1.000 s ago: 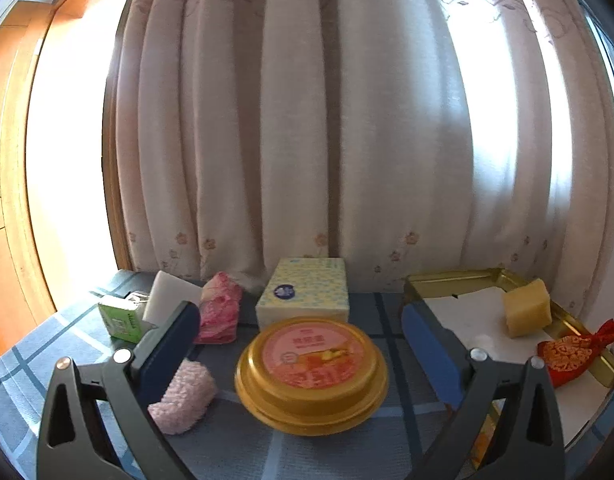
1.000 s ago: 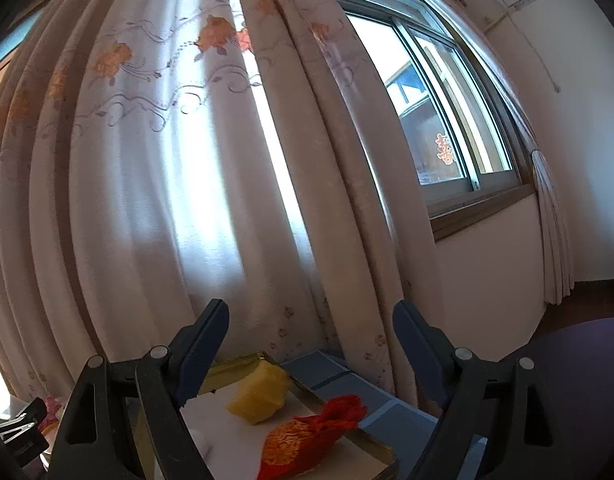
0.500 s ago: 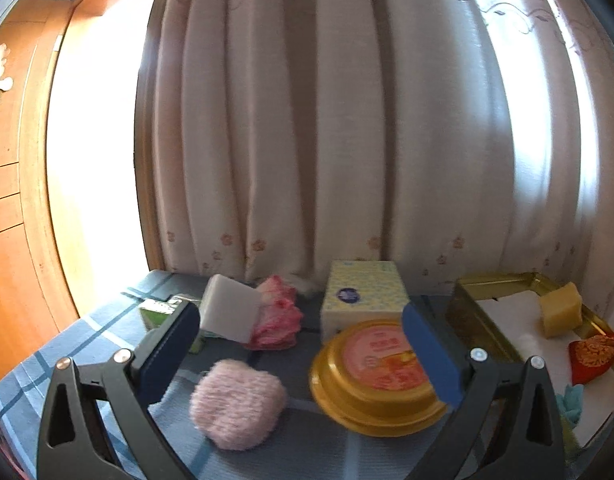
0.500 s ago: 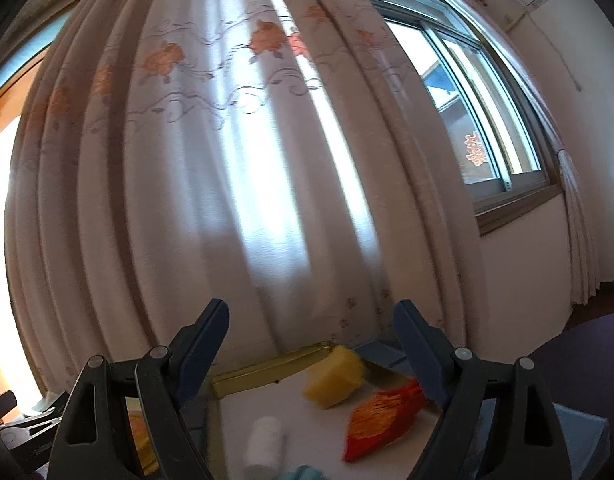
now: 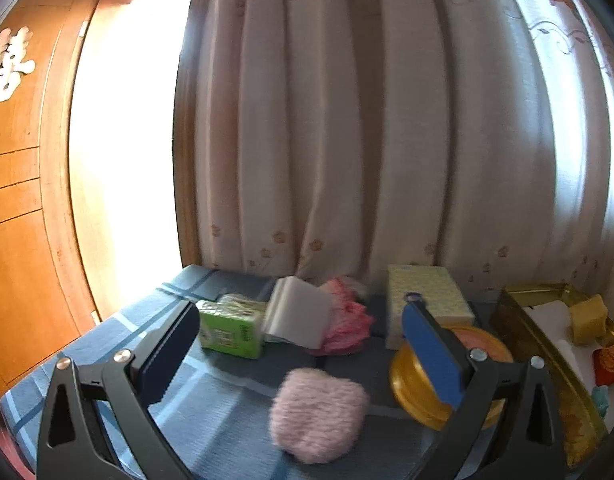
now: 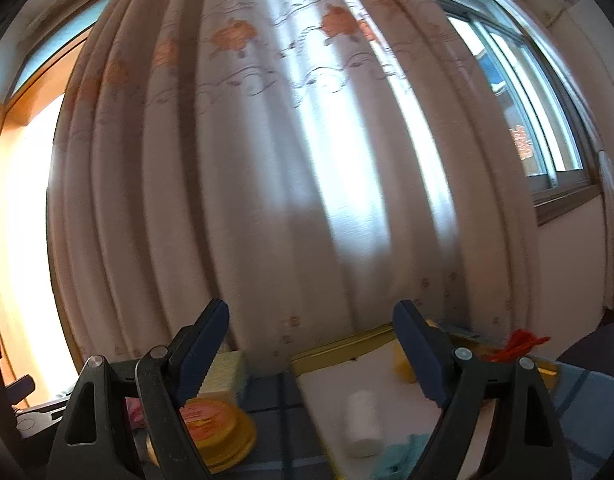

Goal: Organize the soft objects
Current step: 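Move both tools back toward the remaining soft items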

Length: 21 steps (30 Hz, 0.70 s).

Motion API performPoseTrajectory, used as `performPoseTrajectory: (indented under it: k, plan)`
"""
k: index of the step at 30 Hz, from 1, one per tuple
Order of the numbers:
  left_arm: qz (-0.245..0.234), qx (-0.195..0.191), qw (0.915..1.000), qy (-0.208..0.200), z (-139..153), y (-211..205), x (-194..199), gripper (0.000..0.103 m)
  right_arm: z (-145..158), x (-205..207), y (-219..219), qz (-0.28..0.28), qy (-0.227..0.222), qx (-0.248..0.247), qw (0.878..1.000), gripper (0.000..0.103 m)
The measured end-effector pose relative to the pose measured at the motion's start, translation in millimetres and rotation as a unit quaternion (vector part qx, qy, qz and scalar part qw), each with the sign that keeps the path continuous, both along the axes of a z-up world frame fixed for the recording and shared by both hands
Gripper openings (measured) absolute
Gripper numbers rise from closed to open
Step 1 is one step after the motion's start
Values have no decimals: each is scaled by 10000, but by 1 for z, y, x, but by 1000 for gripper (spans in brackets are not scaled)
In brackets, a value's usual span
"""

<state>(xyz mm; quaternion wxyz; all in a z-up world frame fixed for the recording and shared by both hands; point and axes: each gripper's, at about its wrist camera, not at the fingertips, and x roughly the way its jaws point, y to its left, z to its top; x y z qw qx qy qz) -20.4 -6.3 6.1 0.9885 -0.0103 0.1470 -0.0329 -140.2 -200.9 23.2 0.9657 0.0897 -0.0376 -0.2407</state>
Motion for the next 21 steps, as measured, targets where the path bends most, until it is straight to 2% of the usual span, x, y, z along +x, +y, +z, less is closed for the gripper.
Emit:
performPoseTrajectory:
  k: [8, 13, 17, 21]
  plan:
    - [290, -47, 9996, -19, 2, 38, 8, 102, -1, 23, 35, 414, 142, -105, 9990, 86]
    - [643, -57, 9979, 39, 1, 66, 17, 102, -1, 39, 53, 752, 345, -119, 9965, 86]
    - [1110, -18, 9938, 88, 2, 95, 25, 102, -3, 56, 68, 1135, 660, -151, 9912, 86]
    - [1452, 77, 9893, 140, 1, 115, 33, 102, -10, 78, 81, 1638, 1166, -43, 9796, 86]
